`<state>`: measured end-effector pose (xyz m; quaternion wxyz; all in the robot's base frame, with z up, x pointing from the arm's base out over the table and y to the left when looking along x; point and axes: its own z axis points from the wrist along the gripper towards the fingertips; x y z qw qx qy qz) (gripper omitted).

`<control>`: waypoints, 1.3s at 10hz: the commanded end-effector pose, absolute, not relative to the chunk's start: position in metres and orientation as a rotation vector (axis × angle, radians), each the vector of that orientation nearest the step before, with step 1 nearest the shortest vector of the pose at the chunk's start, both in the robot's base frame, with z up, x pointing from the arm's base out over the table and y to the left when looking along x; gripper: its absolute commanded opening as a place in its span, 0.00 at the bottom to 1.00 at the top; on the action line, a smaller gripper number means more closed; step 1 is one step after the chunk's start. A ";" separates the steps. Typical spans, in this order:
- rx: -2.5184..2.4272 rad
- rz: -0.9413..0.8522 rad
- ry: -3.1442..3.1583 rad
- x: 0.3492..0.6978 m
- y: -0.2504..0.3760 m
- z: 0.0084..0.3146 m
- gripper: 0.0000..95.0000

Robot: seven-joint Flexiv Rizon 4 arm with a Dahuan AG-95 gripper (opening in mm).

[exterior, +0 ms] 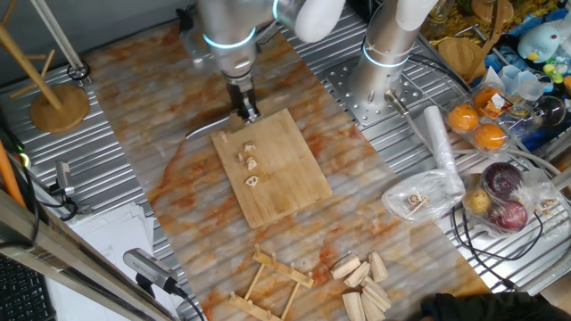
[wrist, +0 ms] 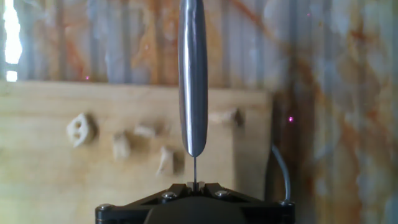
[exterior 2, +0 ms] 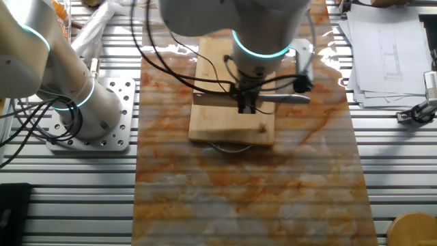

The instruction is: Slice the lotus root

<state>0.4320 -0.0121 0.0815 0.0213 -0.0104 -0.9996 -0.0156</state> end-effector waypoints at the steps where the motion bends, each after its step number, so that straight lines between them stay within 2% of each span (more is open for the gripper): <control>1: -0.026 -0.032 -3.105 0.438 -0.015 0.078 0.00; 10: -0.008 0.074 -3.112 0.471 -0.028 0.061 0.00; 13: 0.004 0.085 -3.116 0.472 -0.031 0.067 0.00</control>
